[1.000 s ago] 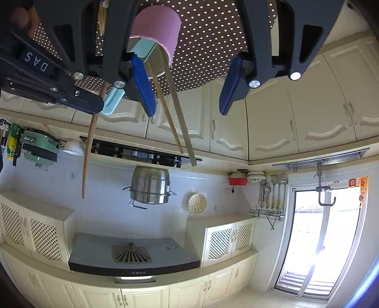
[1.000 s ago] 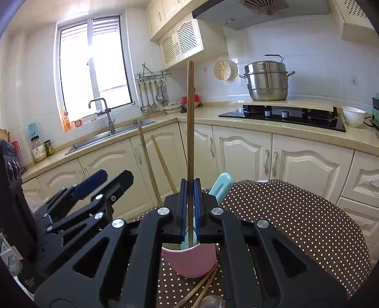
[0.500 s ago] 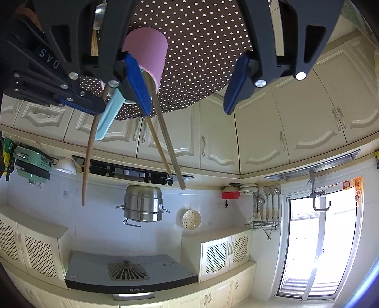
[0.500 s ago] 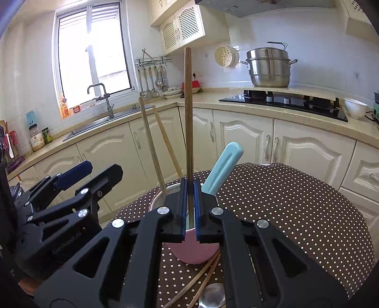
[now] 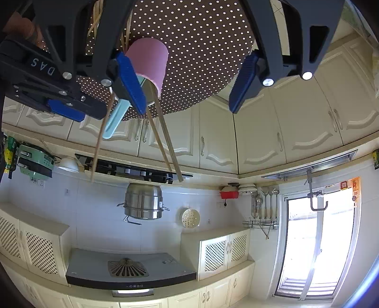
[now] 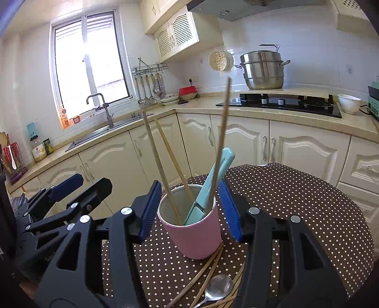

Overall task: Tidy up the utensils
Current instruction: 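Grasp another wooden chopstick from the pile with the left tool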

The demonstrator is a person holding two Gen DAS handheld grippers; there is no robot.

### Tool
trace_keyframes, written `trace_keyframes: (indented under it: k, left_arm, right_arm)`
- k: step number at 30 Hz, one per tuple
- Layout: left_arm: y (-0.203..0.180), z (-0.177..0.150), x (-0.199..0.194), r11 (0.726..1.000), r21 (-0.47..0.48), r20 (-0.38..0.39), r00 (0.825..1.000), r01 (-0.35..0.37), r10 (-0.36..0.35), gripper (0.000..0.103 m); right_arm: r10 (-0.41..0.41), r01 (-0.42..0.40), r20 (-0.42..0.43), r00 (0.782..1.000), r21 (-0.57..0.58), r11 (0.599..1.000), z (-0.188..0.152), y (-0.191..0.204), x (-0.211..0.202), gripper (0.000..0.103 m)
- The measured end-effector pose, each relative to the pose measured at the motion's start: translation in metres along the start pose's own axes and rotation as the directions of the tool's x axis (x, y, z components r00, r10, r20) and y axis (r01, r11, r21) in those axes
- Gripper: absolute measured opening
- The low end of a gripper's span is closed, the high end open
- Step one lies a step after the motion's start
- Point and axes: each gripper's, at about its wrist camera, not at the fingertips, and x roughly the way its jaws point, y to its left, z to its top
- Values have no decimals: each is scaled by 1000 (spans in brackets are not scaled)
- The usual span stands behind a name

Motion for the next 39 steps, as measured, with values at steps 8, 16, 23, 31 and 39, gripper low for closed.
trace_keyframes:
  k: [8, 16, 23, 31, 39]
  left_arm:
    - [-7, 0, -23, 999, 13, -14, 999, 32, -32, 74]
    - [-24, -14, -22, 989, 67, -198, 973, 133, -117, 74]
    - [-53, -49, -1, 955, 162, -418, 895, 246, -160, 74]
    - [-90, -84, 24, 910, 175, -579, 786, 377, -215, 73]
    - [-109, -106, 49, 899, 209, -645, 745, 385, -169, 42]
  right_arm:
    - [-31, 31, -3, 1000, 9, 999, -3, -9, -29, 57]
    - [-81, 82, -52, 995, 19, 996, -26, -28, -57, 58]
    - [-118, 123, -116, 986, 34, 992, -52, -47, -70, 58]
    - [-138, 157, -195, 971, 83, 984, -81, -73, -75, 59]
    - [-133, 164, -237, 962, 114, 980, -96, -89, -75, 59]
